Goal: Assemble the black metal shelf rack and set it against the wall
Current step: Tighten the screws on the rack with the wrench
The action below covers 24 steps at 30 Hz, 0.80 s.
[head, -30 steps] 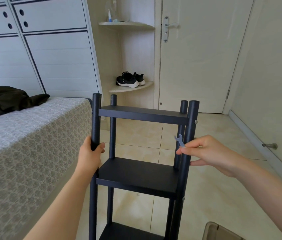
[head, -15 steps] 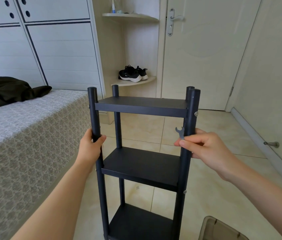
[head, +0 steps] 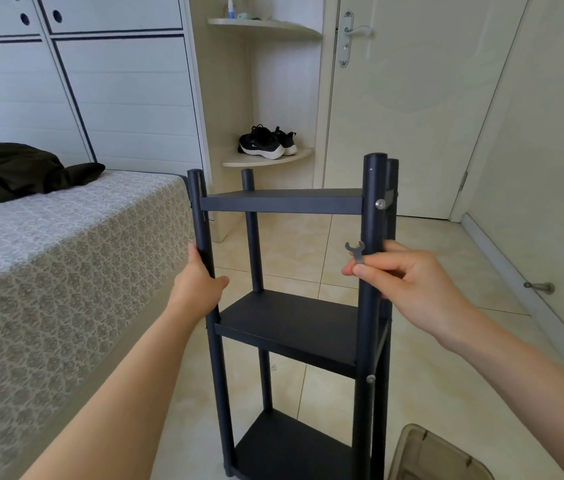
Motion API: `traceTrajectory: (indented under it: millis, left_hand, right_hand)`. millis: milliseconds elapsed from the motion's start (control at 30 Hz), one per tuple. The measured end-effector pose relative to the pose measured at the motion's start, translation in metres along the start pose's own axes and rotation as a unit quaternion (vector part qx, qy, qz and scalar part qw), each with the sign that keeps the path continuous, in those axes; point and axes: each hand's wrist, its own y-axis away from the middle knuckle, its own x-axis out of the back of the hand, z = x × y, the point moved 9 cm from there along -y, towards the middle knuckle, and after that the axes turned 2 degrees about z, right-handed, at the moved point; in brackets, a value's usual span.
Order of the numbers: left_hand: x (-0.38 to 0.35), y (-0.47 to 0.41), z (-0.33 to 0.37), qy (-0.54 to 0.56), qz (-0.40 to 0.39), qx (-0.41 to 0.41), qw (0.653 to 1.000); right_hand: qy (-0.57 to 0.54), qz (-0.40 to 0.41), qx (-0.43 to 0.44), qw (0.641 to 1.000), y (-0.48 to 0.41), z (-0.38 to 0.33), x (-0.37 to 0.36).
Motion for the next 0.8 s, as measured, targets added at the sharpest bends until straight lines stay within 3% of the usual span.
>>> traceTrajectory:
  millis: [100,167,233,367,433,600,800]
  left_hand:
    - [-0.012,0.019,0.013,-0.072,-0.04,0.013,0.996]
    - [-0.023,0.039,0.032,-0.095,-0.092,-0.03,0.991]
    - [-0.04,0.064,0.053,-0.014,-0.18,-0.075,0.981]
    - [-0.074,0.118,0.078,0.125,-0.388,-0.069,0.911]
    - [-0.08,0.127,0.086,0.185,-0.39,-0.069,0.9]
    - [-0.08,0.124,0.092,0.303,-0.292,-0.063,0.905]
    - [-0.081,0.124,0.092,0.342,-0.314,-0.041,0.885]
  right_hand:
    - [0.02,-0.025,0.029,0.999,-0.001,-0.011,-0.01]
    - [0.028,-0.037,0.041,0.998,-0.003,-0.017,-0.018]
    - [0.024,-0.043,0.046,0.998,-0.005,-0.022,-0.023]
    - [-0.011,-0.058,0.047,0.997,-0.008,-0.03,-0.034]
    - [-0.039,-0.065,0.044,0.996,-0.009,-0.033,-0.041]
    - [-0.068,-0.047,0.011,0.997,-0.013,-0.032,-0.047]
    - [-0.074,-0.008,-0.001,0.997,-0.015,-0.033,-0.049]
